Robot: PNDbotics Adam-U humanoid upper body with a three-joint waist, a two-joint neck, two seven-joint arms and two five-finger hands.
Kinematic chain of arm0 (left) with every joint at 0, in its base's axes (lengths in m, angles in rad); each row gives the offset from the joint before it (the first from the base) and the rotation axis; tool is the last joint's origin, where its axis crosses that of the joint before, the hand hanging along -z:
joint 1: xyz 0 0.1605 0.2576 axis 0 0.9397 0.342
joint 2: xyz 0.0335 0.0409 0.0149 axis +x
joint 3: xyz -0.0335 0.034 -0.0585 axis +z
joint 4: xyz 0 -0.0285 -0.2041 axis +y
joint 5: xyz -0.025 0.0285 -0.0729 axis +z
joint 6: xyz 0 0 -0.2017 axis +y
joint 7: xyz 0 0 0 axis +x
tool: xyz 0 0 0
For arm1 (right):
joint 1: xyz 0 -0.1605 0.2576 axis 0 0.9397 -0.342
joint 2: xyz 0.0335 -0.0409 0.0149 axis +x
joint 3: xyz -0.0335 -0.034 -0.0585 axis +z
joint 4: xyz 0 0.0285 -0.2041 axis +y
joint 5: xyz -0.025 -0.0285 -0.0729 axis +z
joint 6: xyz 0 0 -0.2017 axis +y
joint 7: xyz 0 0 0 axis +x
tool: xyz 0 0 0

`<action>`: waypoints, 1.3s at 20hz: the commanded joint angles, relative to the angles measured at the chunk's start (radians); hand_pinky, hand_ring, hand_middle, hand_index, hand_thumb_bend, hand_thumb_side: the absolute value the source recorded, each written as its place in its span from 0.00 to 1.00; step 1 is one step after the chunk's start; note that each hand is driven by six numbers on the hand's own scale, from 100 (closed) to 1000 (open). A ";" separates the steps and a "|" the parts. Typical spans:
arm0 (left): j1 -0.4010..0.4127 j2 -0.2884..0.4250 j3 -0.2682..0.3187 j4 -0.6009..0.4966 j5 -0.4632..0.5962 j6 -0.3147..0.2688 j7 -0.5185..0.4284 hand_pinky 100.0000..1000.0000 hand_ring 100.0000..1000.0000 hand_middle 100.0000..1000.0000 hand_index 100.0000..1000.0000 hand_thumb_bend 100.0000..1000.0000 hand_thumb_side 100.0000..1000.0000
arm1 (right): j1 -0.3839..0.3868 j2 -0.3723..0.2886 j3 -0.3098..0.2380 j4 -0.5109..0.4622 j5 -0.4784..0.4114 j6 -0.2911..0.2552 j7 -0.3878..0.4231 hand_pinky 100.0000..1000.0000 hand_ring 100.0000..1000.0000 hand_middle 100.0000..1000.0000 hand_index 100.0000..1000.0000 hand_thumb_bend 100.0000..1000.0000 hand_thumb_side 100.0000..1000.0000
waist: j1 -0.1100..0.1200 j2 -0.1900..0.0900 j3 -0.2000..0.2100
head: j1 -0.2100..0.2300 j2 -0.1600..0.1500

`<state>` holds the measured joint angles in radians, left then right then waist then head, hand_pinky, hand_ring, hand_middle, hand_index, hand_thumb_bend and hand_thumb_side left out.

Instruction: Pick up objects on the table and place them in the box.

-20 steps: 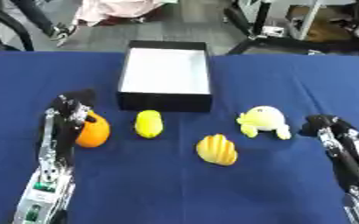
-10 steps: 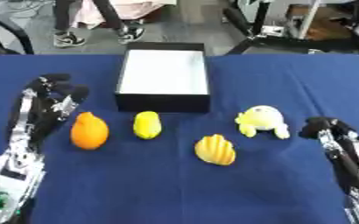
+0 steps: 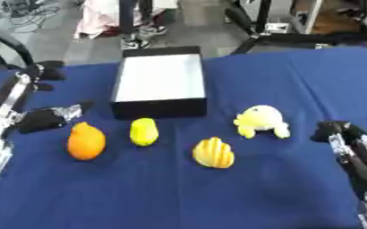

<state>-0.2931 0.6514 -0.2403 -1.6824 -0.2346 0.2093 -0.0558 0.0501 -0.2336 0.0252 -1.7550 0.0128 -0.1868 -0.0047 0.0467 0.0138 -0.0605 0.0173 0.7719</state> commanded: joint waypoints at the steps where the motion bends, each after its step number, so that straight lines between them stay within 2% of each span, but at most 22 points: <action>1: -0.049 0.115 -0.073 0.066 -0.054 -0.027 -0.053 0.81 0.71 0.68 0.88 0.39 0.22 | -0.008 -0.020 -0.001 -0.009 0.005 -0.002 0.004 0.65 0.53 0.48 0.62 0.00 0.56 | 0.001 -0.024 -0.003 | 0.008 -0.002; 6: -0.101 0.254 -0.218 0.109 -0.143 -0.065 -0.142 0.82 0.67 0.68 0.89 0.36 0.22 | -0.008 -0.012 0.000 -0.008 0.001 -0.002 0.006 0.65 0.53 0.48 0.62 0.00 0.56 | -0.009 -0.023 -0.007 | 0.012 -0.002; 8: -0.124 0.264 -0.269 0.118 -0.179 -0.060 -0.177 0.82 0.67 0.69 0.89 0.35 0.21 | -0.007 -0.010 -0.001 -0.008 0.000 -0.002 0.006 0.66 0.53 0.48 0.62 0.00 0.56 | -0.011 -0.023 -0.005 | 0.010 -0.002; 10: -0.144 0.252 -0.290 0.137 -0.216 -0.066 -0.215 0.82 0.67 0.69 0.89 0.35 0.22 | -0.006 -0.009 -0.001 -0.008 0.000 -0.002 0.006 0.66 0.53 0.48 0.62 0.00 0.56 | -0.012 -0.023 -0.003 | 0.009 -0.002; 16: -0.177 0.209 -0.263 0.183 -0.332 -0.112 -0.330 0.82 0.68 0.70 0.90 0.38 0.25 | -0.004 -0.008 -0.003 -0.007 -0.001 -0.002 0.006 0.66 0.53 0.48 0.62 0.00 0.56 | -0.015 -0.024 0.001 | 0.006 -0.002; 22: -0.197 0.165 -0.200 0.186 -0.447 -0.104 -0.446 0.82 0.68 0.70 0.91 0.38 0.27 | -0.002 -0.007 -0.005 -0.007 -0.001 -0.002 0.006 0.66 0.53 0.48 0.62 0.00 0.56 | -0.018 -0.027 0.007 | -0.001 -0.002; 26: -0.201 0.124 -0.179 0.212 -0.524 -0.111 -0.523 0.81 0.67 0.70 0.90 0.34 0.25 | -0.001 -0.005 -0.004 -0.006 -0.003 -0.002 0.008 0.66 0.53 0.48 0.62 0.00 0.55 | -0.020 -0.028 0.010 | -0.001 -0.002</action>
<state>-0.4691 0.7652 -0.4431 -1.4708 -0.7338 0.1000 -0.5556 0.0538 -0.2324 0.0251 -1.7530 0.0125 -0.1853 0.0002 0.0408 0.0110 -0.0525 0.0185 0.7719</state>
